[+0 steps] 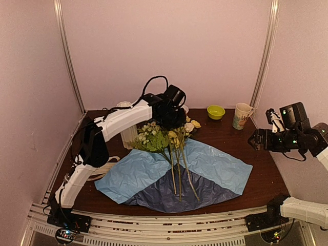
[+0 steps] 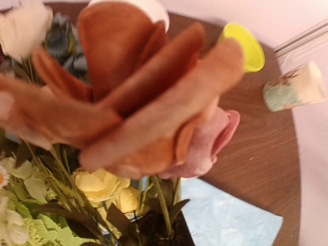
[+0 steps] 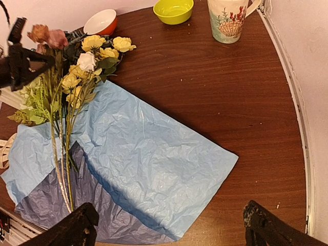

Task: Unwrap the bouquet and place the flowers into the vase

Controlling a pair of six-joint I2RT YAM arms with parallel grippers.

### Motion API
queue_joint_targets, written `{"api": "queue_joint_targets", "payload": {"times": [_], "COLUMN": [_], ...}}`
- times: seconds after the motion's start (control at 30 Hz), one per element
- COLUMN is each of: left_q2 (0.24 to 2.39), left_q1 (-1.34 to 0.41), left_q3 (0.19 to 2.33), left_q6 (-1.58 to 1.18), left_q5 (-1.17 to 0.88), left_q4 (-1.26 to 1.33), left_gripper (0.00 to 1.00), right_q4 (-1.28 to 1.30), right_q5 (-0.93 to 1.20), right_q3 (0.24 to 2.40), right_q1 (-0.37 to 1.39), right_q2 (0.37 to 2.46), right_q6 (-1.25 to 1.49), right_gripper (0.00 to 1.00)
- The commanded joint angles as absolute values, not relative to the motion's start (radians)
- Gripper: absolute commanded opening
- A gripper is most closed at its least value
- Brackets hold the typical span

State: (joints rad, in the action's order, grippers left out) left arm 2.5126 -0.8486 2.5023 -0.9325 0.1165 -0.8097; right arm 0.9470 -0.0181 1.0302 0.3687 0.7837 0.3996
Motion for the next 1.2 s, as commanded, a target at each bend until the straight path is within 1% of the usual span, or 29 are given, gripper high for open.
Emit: {"api": "queue_joint_targets", "payload": {"times": [0.0,0.3,0.4,0.63,0.83,0.97,1.17], "left_q2": [2.337,2.241,2.221,2.186,2.164,2.153,2.140], "left_q1": [-0.816,-0.777,-0.776,-0.777,-0.799,-0.821,-0.853], "left_q3": [2.551,2.564,2.578,2.580,2.580,2.579,2.574], "left_q6": [-0.895,-0.799,-0.752,-0.767,-0.792,-0.801,-0.827], "left_q5": [0.101,-0.047,-0.100,-0.212,-0.235,-0.240,-0.247], "left_q4": [-0.613,-0.324,-0.238,-0.117,-0.075,-0.083,-0.084], "left_gripper": [0.00,0.00,0.00,0.00,0.00,0.00,0.00], "right_q4": [0.913,0.794,0.740,0.516,0.290,0.186,0.163], "right_q5": [-0.001,0.045,0.089,0.396,0.528,0.587,0.561], "right_q3": [1.066,1.137,1.178,1.226,1.235,1.270,1.345], "right_q1": [0.371,0.371,0.371,0.373,0.373,0.392,0.481], "right_q2": [0.799,0.850,0.876,0.946,1.035,1.125,1.255], "right_q6": [0.413,0.397,0.398,0.413,0.457,0.486,0.448], "right_gripper": [1.00,1.00,1.00,1.00,1.00,0.96,0.91]}}
